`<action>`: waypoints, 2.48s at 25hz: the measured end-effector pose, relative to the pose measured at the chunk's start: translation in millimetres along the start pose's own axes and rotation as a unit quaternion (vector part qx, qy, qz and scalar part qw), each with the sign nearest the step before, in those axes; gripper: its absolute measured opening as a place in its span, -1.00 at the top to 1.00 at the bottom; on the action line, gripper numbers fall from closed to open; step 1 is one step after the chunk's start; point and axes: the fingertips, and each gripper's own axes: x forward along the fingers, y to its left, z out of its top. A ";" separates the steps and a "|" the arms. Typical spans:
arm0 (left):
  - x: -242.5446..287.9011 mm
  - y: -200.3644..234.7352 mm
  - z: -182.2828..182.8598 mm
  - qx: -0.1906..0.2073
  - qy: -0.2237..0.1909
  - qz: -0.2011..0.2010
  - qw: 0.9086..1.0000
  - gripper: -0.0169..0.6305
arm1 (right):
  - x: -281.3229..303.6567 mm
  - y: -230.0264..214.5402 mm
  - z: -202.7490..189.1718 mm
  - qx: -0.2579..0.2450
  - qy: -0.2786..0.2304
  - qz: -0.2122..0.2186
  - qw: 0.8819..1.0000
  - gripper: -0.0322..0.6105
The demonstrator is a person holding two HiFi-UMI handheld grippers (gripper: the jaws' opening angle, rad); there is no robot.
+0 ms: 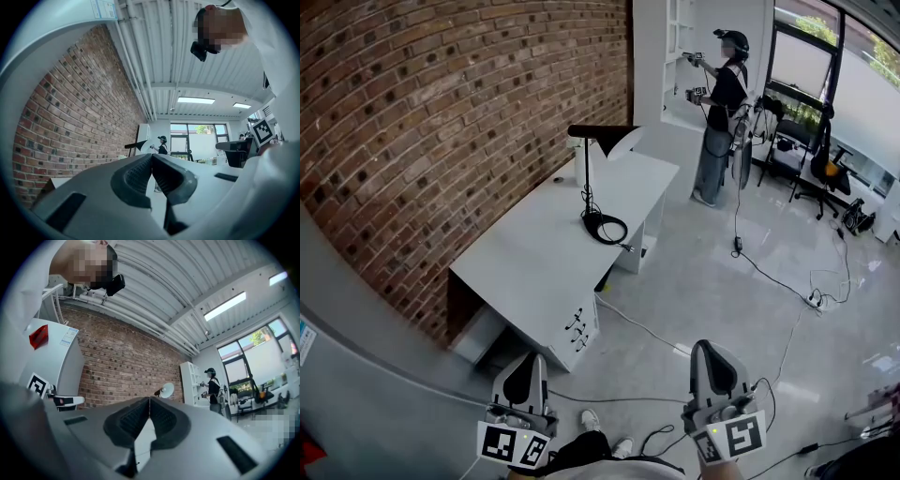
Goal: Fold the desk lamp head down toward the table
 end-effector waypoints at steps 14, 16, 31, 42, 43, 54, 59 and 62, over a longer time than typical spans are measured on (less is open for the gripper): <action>100.9 30.8 -28.7 -0.021 0.002 -0.032 0.999 0.92 | 97.1 -15.9 -22.6 -0.017 0.023 0.015 0.999 0.84; 117.1 42.8 -34.3 -0.023 0.005 -0.033 0.999 0.92 | 119.6 -14.9 -26.9 -0.010 0.026 0.022 0.999 0.84; 192.2 86.4 -47.4 -0.034 -0.001 -0.071 0.997 0.92 | 215.5 -1.2 -27.5 -0.028 0.029 0.030 0.999 0.84; 232.3 74.1 -66.6 -0.026 0.017 -0.083 0.996 0.92 | 268.8 -20.1 -41.5 -0.023 0.028 0.064 0.997 0.84; 239.2 74.5 -67.4 -0.023 0.017 -0.078 0.997 0.92 | 276.7 -24.0 -42.2 -0.023 0.026 0.071 0.997 0.84; 330.5 76.7 -66.5 0.001 0.000 -0.009 1.000 0.92 | 361.5 -90.7 -40.6 -0.036 0.012 0.132 0.991 0.84; 361.8 74.9 -74.6 0.005 -0.001 0.016 1.000 0.92 | 395.4 -114.4 -41.2 -0.056 0.005 0.155 0.986 0.84; 375.7 74.2 -75.7 0.008 -0.004 0.027 1.000 0.92 | 413.0 -126.2 -41.9 -0.065 0.005 0.162 0.985 0.84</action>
